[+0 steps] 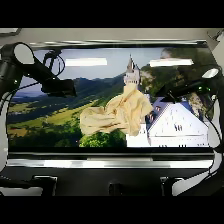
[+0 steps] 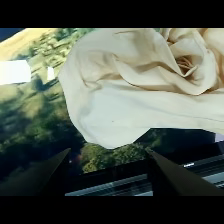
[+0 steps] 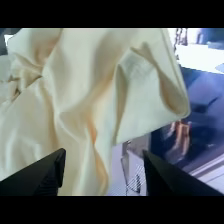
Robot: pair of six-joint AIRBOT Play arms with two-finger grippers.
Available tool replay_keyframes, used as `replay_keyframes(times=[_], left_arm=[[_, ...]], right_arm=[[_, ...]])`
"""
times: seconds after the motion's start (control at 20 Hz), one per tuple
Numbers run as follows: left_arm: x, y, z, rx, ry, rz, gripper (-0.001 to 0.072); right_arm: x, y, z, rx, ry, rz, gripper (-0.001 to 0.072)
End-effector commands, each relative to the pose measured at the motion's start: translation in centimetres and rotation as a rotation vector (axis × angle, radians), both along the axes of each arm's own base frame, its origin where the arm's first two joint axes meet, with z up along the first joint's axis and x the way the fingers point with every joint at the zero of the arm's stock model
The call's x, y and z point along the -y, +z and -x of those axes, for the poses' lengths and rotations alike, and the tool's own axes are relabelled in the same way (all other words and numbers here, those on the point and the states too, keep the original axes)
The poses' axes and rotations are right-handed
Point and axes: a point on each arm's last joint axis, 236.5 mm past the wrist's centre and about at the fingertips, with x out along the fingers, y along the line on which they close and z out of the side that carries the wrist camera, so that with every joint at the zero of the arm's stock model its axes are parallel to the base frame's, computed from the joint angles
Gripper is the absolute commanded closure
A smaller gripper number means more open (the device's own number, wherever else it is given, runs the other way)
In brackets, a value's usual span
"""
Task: Fold the clothes and pants, and hang the long-sleeved shirts on hangers.
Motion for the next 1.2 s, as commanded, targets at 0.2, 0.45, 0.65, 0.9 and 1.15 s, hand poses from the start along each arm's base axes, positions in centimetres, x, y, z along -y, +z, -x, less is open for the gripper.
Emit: replay_keyframes(times=[0.2,0.45,0.65,0.9,1.15], left_arm=[[-0.5,-1.4,-0.3,-0.018,-0.027,-0.026,0.0172],[-0.4,-1.3,-0.9,0.008,-0.023,-0.018,0.0172],[-0.3,-1.3,-1.0,0.01,-0.022,-0.017,0.0172],[-1.7,-1.5,-1.2,-0.001,0.013,-0.011,0.0176],[-4.4,-6.6,1.0,-0.115,0.11,0.184,0.0265]], right_arm=[[0.3,-8.0,0.0,-0.091,-0.005,-0.022,0.0161],[0.3,-9.6,-0.5,-0.103,-0.027,-0.023,0.0162],[-1.1,-10.5,-0.7,-0.112,-0.021,-0.041,0.0172],[-3.5,-11.5,0.3,-0.116,0.067,0.016,0.065],[-3.1,-9.3,0.0,-0.078,0.066,0.019,0.0684]])
